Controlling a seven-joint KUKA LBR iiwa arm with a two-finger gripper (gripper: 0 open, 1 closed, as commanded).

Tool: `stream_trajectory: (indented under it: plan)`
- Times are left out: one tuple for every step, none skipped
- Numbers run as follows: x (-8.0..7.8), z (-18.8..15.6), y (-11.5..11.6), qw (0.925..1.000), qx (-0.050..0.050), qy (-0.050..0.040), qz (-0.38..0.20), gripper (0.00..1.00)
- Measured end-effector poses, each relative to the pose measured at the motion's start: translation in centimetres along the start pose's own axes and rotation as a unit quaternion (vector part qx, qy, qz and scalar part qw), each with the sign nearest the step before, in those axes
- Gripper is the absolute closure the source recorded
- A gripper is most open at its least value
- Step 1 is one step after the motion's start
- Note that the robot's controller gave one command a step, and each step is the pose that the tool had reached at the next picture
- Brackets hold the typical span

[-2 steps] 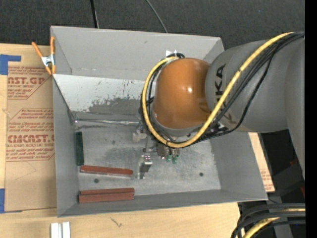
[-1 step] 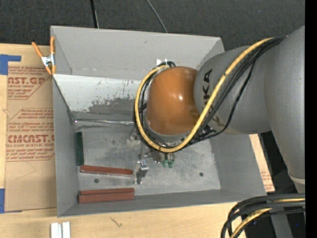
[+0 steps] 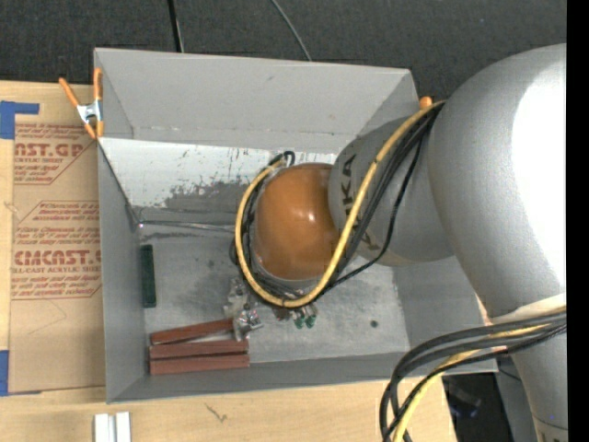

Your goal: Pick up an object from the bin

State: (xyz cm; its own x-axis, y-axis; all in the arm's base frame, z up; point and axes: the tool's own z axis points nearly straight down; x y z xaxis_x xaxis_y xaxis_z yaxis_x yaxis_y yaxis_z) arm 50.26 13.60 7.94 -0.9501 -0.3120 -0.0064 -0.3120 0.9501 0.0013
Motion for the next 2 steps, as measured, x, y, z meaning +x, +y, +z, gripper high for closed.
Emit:
stream_trajectory:
  plan:
    - [0.0,0.0,0.0,1.0000,0.000,0.0000,0.000,1.00]
    - [0.9,-19.1,-0.7,0.9999,0.000,0.0042,-0.016,1.00]
